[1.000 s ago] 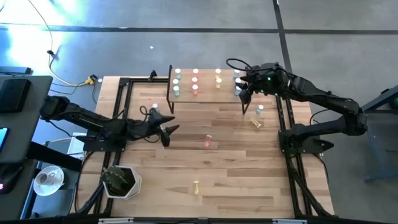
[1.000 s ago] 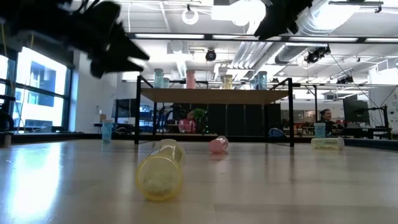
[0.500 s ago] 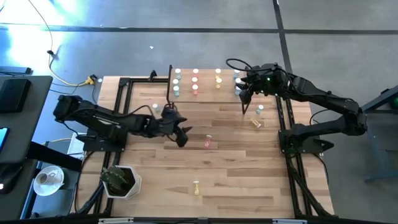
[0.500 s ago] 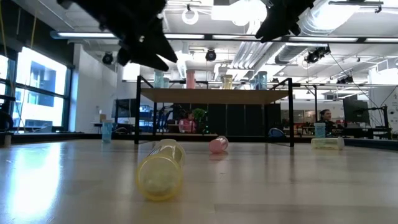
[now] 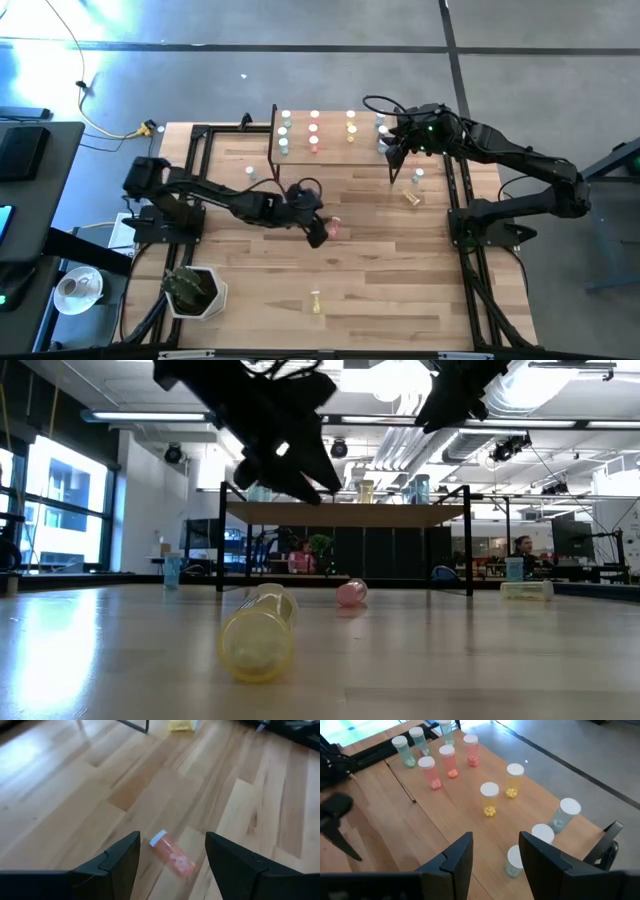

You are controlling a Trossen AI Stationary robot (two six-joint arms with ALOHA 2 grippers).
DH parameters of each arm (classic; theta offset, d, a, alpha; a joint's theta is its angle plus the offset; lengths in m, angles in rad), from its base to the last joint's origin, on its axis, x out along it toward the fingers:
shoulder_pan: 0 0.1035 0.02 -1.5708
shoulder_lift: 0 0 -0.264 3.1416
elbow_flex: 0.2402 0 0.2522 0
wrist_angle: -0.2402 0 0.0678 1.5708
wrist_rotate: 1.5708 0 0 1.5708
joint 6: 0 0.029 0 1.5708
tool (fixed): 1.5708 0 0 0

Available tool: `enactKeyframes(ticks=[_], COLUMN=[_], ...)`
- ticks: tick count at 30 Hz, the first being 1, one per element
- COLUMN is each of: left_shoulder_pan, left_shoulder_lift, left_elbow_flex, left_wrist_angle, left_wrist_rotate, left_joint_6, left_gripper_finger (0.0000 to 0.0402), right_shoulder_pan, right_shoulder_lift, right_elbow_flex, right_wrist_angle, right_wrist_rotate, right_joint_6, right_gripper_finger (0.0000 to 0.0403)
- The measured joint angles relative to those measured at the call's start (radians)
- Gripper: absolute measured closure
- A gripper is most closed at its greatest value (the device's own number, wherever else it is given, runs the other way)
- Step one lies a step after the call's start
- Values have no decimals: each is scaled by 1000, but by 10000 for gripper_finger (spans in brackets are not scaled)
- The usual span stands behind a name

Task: Pick and place medicine bottles onto shelf by color
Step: Put the pink pill bottle on the shelf

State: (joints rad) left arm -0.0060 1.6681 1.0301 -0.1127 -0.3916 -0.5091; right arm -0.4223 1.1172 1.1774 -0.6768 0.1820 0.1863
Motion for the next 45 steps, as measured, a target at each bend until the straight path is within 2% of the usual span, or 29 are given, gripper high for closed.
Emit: enactKeyframes(ticks=[13,28,45], left_shoulder_pan=[-8,-42,-7], left_shoulder_lift=[190,225,344], left_elbow_flex=[74,75,73], left_wrist_angle=[15,65,128], left_wrist_rotate=[34,-23,27], left_joint_6=[-65,-94,-107], left_gripper_finger=[189,189,189], right_shoulder_pan=[48,148,177], right_shoulder_lift=[0,0,0], right_elbow_flex=[0,0,0], right_wrist_angle=[-4,-3,1], right_wrist_rotate=[-22,-22,-20], right_joint_6=[55,112,113], right_gripper_finger=[252,252,252])
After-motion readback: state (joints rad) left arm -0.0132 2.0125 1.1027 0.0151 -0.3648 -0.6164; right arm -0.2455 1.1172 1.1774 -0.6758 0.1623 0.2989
